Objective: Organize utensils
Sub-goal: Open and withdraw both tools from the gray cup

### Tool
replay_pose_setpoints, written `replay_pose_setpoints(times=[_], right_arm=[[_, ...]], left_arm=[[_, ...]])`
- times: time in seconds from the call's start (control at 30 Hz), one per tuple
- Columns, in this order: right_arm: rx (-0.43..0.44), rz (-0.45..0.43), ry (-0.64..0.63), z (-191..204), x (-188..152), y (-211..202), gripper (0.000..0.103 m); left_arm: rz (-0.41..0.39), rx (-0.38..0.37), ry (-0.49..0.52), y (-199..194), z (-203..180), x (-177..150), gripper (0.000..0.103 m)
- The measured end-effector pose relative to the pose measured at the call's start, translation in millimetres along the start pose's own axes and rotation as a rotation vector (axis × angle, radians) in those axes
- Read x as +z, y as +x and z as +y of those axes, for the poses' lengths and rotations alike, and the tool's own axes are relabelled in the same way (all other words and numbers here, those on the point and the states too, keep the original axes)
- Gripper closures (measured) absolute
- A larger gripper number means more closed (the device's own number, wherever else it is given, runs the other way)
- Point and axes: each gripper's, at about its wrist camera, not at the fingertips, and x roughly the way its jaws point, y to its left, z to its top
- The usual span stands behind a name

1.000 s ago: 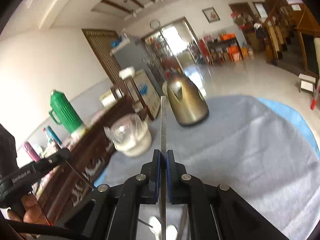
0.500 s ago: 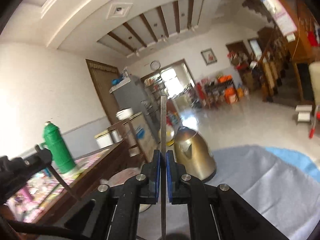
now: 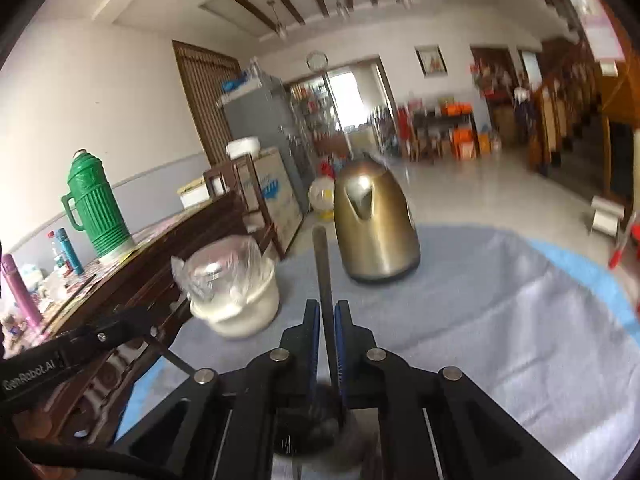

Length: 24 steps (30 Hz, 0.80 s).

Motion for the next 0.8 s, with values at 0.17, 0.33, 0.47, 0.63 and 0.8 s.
replay_pose_setpoints(times=[0.17, 0.33, 0.47, 0.63, 0.8], right_arm=[[0.040, 0.035, 0.070, -32, -17, -35, 0.061], [0.047, 0.012, 0.114, -55, -46, -91, 0.026], [0.024, 0.046, 0.132, -62, -66, -118, 0.026], [-0.006, 0.054, 0.124, -63, -88, -149, 0.026], [-0.006, 0.058, 0.124, -59, -104, -169, 0.026]], left_arm=[[-0.011, 0.104, 0.069, -26, -9, -27, 0.047], [0.008, 0.215, 0.131, -47, -21, -60, 0.039], [0.016, 0.265, 0.177, -62, -36, -81, 0.039], [-0.010, 0.309, 0.223, -85, -51, -100, 0.038], [-0.034, 0.329, 0.238, -111, -59, -111, 0.038]])
